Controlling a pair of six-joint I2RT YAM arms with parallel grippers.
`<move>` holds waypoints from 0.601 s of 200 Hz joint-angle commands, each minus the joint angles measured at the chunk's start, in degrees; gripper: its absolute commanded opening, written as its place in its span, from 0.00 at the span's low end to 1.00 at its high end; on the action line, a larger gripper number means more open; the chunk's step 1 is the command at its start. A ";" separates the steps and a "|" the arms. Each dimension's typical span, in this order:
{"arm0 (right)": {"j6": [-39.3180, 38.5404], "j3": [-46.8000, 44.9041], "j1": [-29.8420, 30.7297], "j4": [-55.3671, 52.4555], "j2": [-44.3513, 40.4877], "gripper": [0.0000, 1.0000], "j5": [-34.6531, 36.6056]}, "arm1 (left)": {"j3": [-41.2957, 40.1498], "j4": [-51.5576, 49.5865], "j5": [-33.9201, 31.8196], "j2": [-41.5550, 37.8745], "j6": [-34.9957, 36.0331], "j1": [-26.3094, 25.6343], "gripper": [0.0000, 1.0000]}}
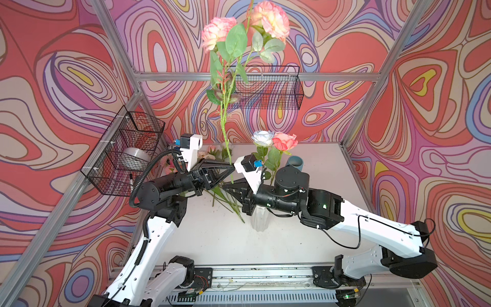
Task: Arrange flowers in a vase
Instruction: Place the flower in the vase.
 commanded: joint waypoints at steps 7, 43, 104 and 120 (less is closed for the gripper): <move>-1.81 -4.26 0.42 3.52 -4.42 0.00 5.02 | 0.34 -3.49 -1.08 -1.63 4.08 -0.17 0.76; -6.69 -12.74 0.50 8.87 -11.38 0.00 15.84 | 0.11 -28.29 -9.80 -8.04 22.67 -0.17 0.90; -17.67 -22.49 0.45 22.79 -15.97 0.00 28.12 | -6.01 -48.06 -27.12 -17.90 36.53 -0.18 0.94; -19.28 -24.21 0.40 25.63 -15.02 0.00 29.32 | -7.64 -48.52 -27.61 -18.20 35.93 -0.14 0.94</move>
